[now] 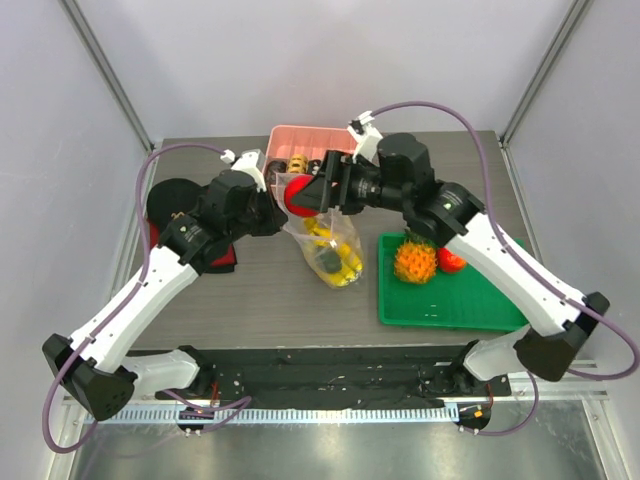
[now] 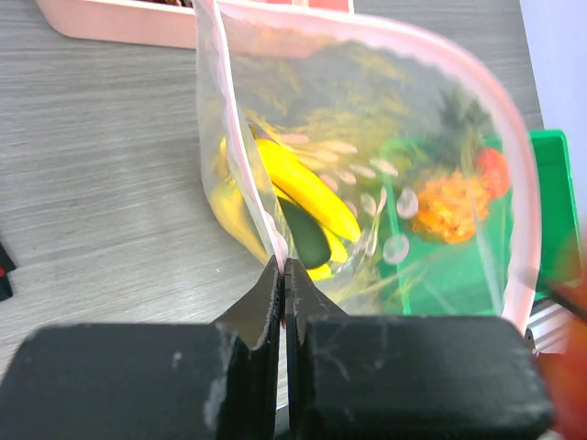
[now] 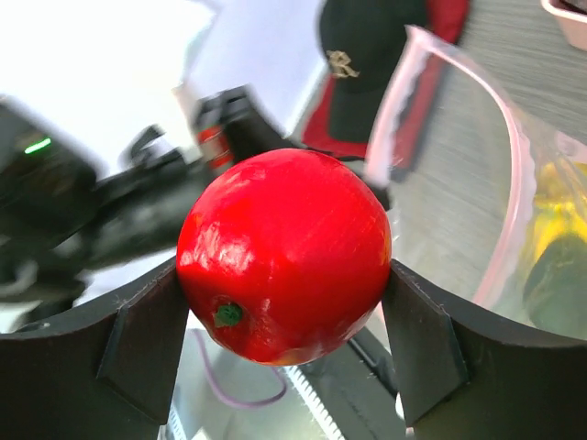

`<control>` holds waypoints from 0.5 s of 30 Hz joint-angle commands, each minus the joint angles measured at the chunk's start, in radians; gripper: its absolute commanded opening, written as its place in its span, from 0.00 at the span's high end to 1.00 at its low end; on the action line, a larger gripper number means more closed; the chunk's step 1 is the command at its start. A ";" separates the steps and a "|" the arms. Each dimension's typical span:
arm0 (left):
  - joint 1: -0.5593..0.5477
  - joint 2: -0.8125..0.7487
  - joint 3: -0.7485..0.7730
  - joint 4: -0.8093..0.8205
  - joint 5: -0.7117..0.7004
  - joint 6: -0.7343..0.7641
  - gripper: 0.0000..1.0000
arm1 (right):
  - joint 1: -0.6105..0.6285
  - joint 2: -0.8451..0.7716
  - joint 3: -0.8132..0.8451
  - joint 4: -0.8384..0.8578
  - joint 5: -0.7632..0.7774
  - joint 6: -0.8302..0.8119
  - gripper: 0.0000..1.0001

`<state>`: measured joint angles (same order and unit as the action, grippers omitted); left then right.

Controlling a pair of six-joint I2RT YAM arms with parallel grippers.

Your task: Open the zip-top bag and remove the fake food

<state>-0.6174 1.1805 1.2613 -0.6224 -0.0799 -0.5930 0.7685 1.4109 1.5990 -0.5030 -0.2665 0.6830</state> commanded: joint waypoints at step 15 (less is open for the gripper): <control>0.011 -0.032 0.064 0.013 0.005 0.022 1.00 | -0.216 -0.395 -0.316 -0.637 0.718 0.105 0.99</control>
<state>-0.6121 1.1725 1.2758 -0.6369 -0.0963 -0.5888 0.6624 1.0779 1.4551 -0.9550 0.3443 0.7006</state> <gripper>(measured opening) 0.003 0.808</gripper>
